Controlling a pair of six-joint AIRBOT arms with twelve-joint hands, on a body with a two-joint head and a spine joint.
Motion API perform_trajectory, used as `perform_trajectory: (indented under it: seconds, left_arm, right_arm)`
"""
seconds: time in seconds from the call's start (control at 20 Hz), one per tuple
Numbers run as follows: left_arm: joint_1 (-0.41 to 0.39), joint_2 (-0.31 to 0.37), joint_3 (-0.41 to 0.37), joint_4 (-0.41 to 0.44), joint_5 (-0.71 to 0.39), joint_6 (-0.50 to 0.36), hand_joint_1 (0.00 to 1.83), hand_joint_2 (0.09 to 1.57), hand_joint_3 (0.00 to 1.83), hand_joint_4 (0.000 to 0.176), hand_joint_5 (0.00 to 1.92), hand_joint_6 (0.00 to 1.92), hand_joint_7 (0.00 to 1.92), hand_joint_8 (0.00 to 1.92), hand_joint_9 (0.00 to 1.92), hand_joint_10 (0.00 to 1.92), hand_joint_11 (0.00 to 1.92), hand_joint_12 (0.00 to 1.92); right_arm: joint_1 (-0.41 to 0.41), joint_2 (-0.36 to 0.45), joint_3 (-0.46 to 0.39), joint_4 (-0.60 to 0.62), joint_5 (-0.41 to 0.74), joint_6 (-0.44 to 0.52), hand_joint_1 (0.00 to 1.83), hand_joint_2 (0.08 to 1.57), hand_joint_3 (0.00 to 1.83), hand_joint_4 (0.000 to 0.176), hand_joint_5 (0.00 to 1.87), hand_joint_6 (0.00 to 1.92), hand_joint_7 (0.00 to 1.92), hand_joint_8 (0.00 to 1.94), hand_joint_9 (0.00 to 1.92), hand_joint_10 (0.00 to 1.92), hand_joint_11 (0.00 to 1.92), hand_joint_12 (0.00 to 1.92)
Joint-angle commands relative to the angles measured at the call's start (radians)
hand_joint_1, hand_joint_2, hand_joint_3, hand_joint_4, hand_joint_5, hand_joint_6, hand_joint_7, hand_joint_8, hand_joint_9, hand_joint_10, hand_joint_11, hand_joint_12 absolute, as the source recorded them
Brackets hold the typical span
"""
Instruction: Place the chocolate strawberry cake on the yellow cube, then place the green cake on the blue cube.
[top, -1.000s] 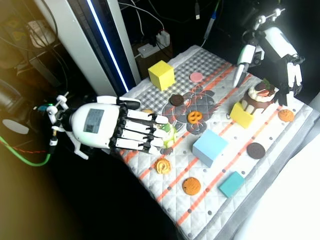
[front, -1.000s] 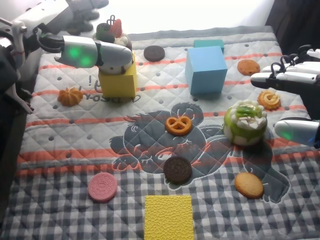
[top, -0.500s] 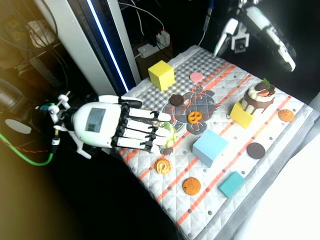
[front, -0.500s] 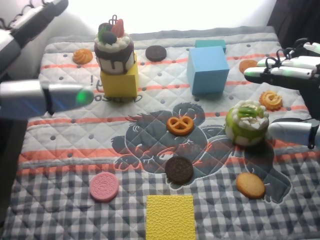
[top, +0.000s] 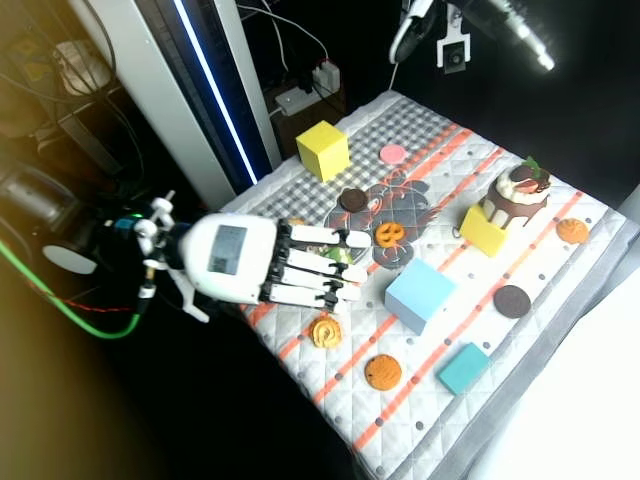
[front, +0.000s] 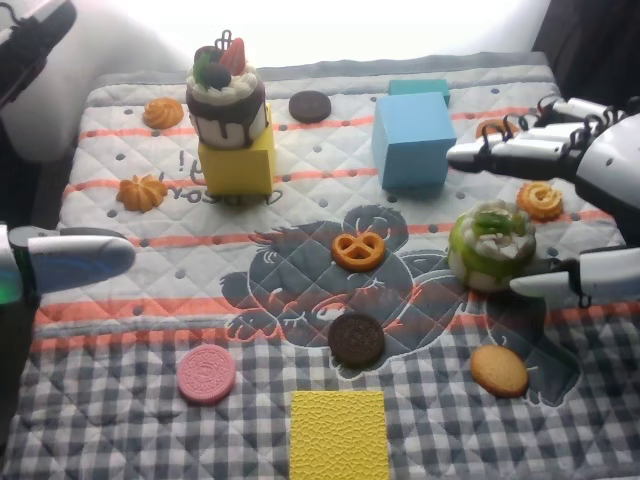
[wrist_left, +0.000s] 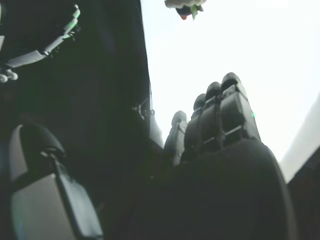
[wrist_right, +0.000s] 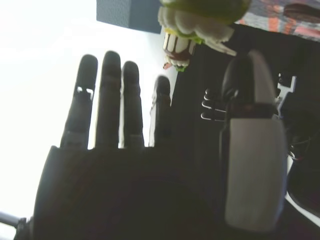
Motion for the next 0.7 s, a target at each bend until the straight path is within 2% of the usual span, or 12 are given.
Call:
perform_trajectory:
  seconds: [0.0, 0.05, 0.1, 0.2, 0.25, 0.3, 0.35, 0.45, 0.5, 0.55, 0.6, 0.65]
  left_arm:
    - [-0.005, 0.003, 0.004, 0.01, -0.132, -0.011, 0.9, 0.72, 0.0, 0.149, 0.0, 0.0, 0.0, 0.0, 0.0, 0.0, 0.0, 0.0]
    - [-0.002, 0.003, 0.004, 0.01, -0.137, -0.011, 0.91, 0.73, 0.0, 0.136, 0.0, 0.0, 0.0, 0.0, 0.0, 0.0, 0.0, 0.0]
    - [-0.002, 0.003, 0.002, 0.01, -0.142, -0.011, 0.9, 0.74, 0.01, 0.143, 0.0, 0.0, 0.0, 0.0, 0.0, 0.0, 0.0, 0.0]
    - [0.0, 0.002, 0.001, 0.009, -0.151, -0.011, 0.92, 0.73, 0.0, 0.136, 0.0, 0.0, 0.0, 0.0, 0.0, 0.0, 0.0, 0.0]
    - [0.002, 0.0, 0.001, 0.005, -0.152, -0.011, 0.93, 0.73, 0.0, 0.135, 0.0, 0.0, 0.0, 0.0, 0.0, 0.0, 0.0, 0.0]
    - [0.008, -0.004, 0.001, -0.003, -0.151, -0.011, 0.91, 0.73, 0.0, 0.144, 0.0, 0.0, 0.0, 0.0, 0.0, 0.0, 0.0, 0.0]
    - [0.013, -0.006, 0.001, -0.008, -0.151, -0.011, 0.91, 0.74, 0.01, 0.132, 0.0, 0.0, 0.0, 0.0, 0.0, 0.0, 0.0, 0.0]
    - [0.022, -0.007, 0.001, -0.019, -0.152, -0.011, 0.88, 0.72, 0.0, 0.17, 0.0, 0.0, 0.0, 0.0, 0.0, 0.0, 0.0, 0.0]
    - [0.022, -0.007, 0.001, -0.019, -0.154, -0.011, 0.89, 0.73, 0.0, 0.175, 0.0, 0.0, 0.0, 0.0, 0.0, 0.0, 0.0, 0.0]
    - [0.023, -0.007, 0.0, -0.02, -0.159, -0.012, 0.89, 0.73, 0.0, 0.175, 0.0, 0.0, 0.0, 0.0, 0.0, 0.0, 0.0, 0.0]
    - [0.024, -0.006, 0.0, -0.02, -0.163, -0.012, 0.9, 0.74, 0.01, 0.169, 0.0, 0.0, 0.0, 0.0, 0.0, 0.0, 0.0, 0.0]
    - [0.027, -0.006, -0.001, -0.022, -0.167, -0.012, 0.91, 0.74, 0.01, 0.159, 0.0, 0.0, 0.0, 0.0, 0.0, 0.0, 0.0, 0.0]
  right_arm:
    - [0.018, 0.0, 0.007, 0.018, 0.099, 0.005, 0.99, 0.9, 0.0, 0.174, 0.32, 0.0, 0.41, 0.0, 0.51, 0.02, 0.15, 1.11]
    - [0.021, -0.004, 0.011, 0.015, 0.088, 0.005, 1.0, 0.9, 0.0, 0.176, 0.32, 0.01, 0.42, 0.0, 0.51, 0.02, 0.15, 1.12]
    - [0.025, -0.009, 0.016, 0.011, 0.076, 0.005, 1.03, 0.9, 0.0, 0.169, 0.34, 0.01, 0.43, 0.01, 0.52, 0.02, 0.15, 1.12]
    - [0.039, -0.019, 0.025, -0.002, 0.053, 0.005, 1.01, 0.92, 0.0, 0.176, 0.35, 0.0, 0.44, 0.0, 0.51, 0.01, 0.14, 1.08]
    - [0.049, -0.026, 0.029, -0.011, 0.041, 0.005, 1.01, 0.94, 0.0, 0.173, 0.39, 0.0, 0.47, 0.0, 0.51, 0.0, 0.13, 1.05]
    - [0.061, -0.031, 0.033, -0.025, 0.026, 0.005, 1.01, 0.95, 0.01, 0.166, 0.4, 0.0, 0.48, 0.0, 0.5, 0.0, 0.12, 1.04]
    - [0.066, -0.033, 0.034, -0.032, 0.02, 0.005, 0.99, 0.98, 0.0, 0.157, 0.42, 0.0, 0.51, 0.0, 0.49, 0.0, 0.13, 0.97]
    - [0.074, -0.035, 0.035, -0.044, 0.012, 0.005, 1.02, 1.0, 0.0, 0.132, 0.5, 0.0, 0.57, 0.0, 0.56, 0.01, 0.23, 0.85]
    - [0.074, -0.035, 0.035, -0.044, 0.01, 0.005, 1.05, 1.01, 0.0, 0.121, 0.56, 0.0, 0.66, 0.01, 0.65, 0.03, 0.27, 0.96]
    - [0.073, -0.035, 0.035, -0.044, 0.007, 0.005, 1.07, 1.01, 0.0, 0.102, 0.6, 0.0, 0.73, 0.02, 0.73, 0.05, 0.31, 1.05]
    - [0.073, -0.035, 0.035, -0.044, 0.005, 0.005, 1.13, 1.01, 0.0, 0.058, 0.67, 0.01, 0.8, 0.03, 0.82, 0.09, 0.38, 1.16]
    - [0.073, -0.035, 0.036, -0.046, 0.003, 0.009, 1.17, 1.02, 0.0, 0.033, 0.8, 0.01, 0.91, 0.05, 0.9, 0.26, 0.49, 1.22]
